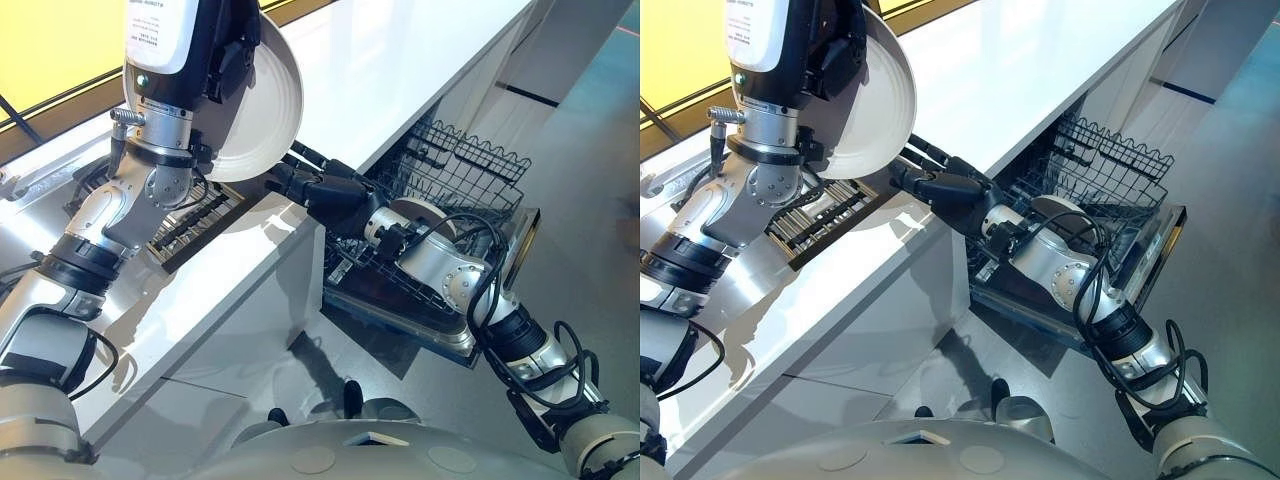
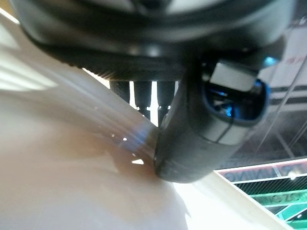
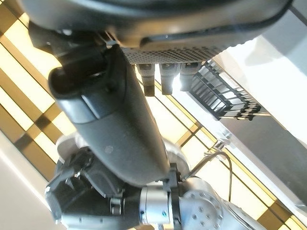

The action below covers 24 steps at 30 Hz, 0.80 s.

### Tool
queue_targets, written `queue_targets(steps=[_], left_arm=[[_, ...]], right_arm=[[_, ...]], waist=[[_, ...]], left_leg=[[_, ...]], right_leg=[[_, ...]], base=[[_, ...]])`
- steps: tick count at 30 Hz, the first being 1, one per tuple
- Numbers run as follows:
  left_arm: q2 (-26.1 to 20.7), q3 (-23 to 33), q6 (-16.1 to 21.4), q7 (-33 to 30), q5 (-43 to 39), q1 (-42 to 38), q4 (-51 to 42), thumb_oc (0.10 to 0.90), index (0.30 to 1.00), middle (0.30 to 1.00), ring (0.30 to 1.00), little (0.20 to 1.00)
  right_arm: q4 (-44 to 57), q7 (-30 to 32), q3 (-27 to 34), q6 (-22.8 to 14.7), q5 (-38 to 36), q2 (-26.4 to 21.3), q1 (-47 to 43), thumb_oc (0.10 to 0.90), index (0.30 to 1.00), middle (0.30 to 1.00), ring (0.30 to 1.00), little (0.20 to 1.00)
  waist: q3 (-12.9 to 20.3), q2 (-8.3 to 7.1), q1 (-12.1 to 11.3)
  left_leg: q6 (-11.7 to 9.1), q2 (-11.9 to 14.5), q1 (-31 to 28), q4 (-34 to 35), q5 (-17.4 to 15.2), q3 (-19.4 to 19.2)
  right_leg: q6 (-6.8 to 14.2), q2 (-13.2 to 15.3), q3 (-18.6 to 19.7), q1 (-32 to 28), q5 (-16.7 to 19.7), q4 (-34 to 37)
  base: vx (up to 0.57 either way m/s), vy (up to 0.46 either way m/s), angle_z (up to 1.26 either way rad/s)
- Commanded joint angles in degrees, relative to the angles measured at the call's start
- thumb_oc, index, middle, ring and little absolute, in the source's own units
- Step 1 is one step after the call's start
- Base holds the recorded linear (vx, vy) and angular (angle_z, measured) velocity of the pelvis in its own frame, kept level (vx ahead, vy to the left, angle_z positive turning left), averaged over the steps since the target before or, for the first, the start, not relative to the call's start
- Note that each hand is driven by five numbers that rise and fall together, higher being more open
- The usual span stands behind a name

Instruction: Pick up plates and place into dishwasher.

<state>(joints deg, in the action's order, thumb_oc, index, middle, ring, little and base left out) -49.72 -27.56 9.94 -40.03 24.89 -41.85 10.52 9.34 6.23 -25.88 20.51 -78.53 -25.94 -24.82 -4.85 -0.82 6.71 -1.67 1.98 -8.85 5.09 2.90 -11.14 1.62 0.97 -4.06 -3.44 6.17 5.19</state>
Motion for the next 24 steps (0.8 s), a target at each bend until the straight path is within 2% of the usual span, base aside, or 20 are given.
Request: queue_targets(steps=[1, 3, 8, 17, 24], left_arm=[[-3.8, 0.3, 0.0, -1.8, 0.2, -9.3, 3.8, 0.1, 0.3, 0.3, 0.3, 0.2], [-4.6, -0.5, -0.3, -1.7, 0.0, -10.4, 5.0, 0.1, 0.3, 0.3, 0.3, 0.2], [-6.7, -1.5, -0.4, -3.4, -1.6, -13.0, 8.0, 0.1, 0.3, 0.3, 0.3, 0.2], [-7.8, -1.9, -0.2, -4.1, -1.3, -15.0, 11.1, 0.1, 0.3, 0.3, 0.3, 0.2], [-8.7, -2.9, 0.0, -3.6, -1.9, -16.8, 12.3, 0.1, 0.3, 0.3, 0.3, 0.2]], right_arm=[[2.9, -6.1, 2.4, 1.0, 2.3, 3.1, -8.1, 0.8, 0.9, 0.9, 0.9, 0.9], [2.6, -6.7, 1.7, 2.4, 3.1, 1.8, -8.7, 0.8, 0.9, 0.9, 0.9, 0.9], [1.1, -8.5, 1.3, 3.2, 2.4, -0.4, -9.6, 0.8, 0.9, 0.9, 0.9, 0.9], [1.8, -9.2, 1.8, 1.8, 2.5, -0.9, -10.7, 0.8, 0.9, 0.9, 0.9, 0.9], [2.6, -6.5, 3.0, 0.2, 0.5, -0.6, -11.1, 0.8, 0.9, 0.9, 0.9, 0.9]], waist=[[5.1, 0.15, -0.1], [5.2, 0.09, 0.0], [5.3, 0.05, 0.2], [5.5, 0.19, 0.3], [5.4, 0.62, 0.5]], left_leg=[[-0.2, -0.8, 3.0, -0.2, -1.1, 1.7], [-0.3, -0.8, 3.0, -0.2, -0.9, 1.7], [-0.5, -0.6, 3.2, -0.2, -0.6, 1.8], [-0.7, -0.3, 3.2, -0.2, -0.5, 1.9], [-0.6, -0.4, 3.2, -0.3, -0.7, 2.0]], right_leg=[[2.3, -2.8, -0.9, 0.0, -6.2, -5.2], [2.2, -2.9, -0.8, 0.0, -6.1, -5.0], [2.1, -3.0, -0.4, 0.0, -5.8, -4.8], [2.1, -3.1, 0.1, 0.0, -5.8, -4.7], [1.9, -3.0, 0.3, 0.1, -5.9, -4.9]], base=[[0.0, 0.0, 0.0], [0.0, 0.0, 0.0], [0.0, 0.0, 0.0], [0.0, 0.0, 0.0], [0.0, 0.002, 0.01]])
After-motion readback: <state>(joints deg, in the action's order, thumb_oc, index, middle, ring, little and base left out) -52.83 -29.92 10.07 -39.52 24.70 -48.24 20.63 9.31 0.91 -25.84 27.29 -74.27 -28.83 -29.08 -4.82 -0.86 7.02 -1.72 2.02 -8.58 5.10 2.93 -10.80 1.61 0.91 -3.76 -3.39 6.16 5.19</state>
